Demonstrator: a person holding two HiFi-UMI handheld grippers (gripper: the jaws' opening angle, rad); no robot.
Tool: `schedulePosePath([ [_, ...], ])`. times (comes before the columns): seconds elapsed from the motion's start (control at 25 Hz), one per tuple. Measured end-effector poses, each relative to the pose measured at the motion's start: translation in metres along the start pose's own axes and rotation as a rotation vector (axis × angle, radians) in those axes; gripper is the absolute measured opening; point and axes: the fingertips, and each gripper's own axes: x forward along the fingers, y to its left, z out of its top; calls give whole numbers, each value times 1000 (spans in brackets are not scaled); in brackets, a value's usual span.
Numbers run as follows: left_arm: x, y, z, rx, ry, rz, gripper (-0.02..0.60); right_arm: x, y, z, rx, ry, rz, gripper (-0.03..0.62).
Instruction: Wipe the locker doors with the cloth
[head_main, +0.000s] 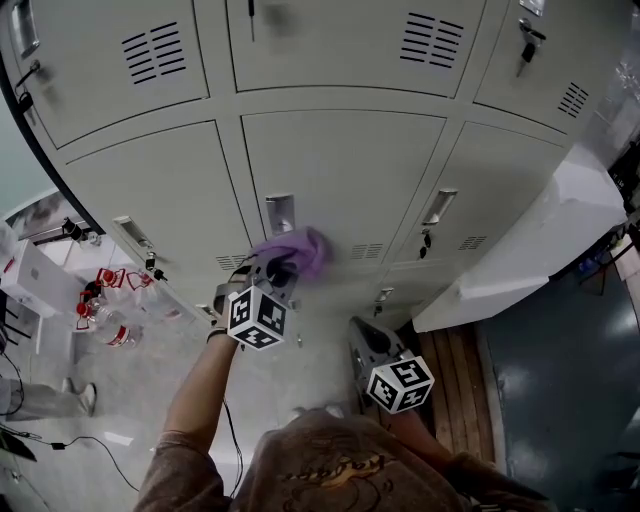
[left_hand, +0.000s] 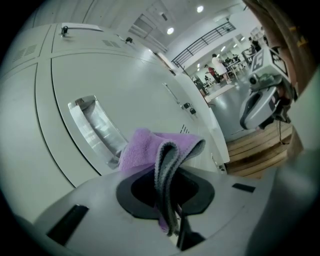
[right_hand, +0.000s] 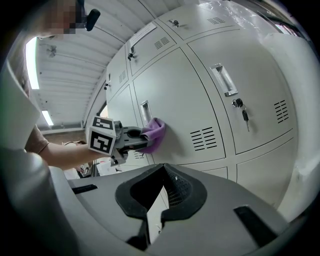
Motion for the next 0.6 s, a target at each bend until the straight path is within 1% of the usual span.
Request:
schedulePosePath([
  [0.24,17,-28,-32,-22,55,-54,43,-4,-6,-1,4,4,-15,-3],
  [0.6,33,-57,-66,-59,128,-128,43,-8,-8,-3,10,6,-25,-3],
])
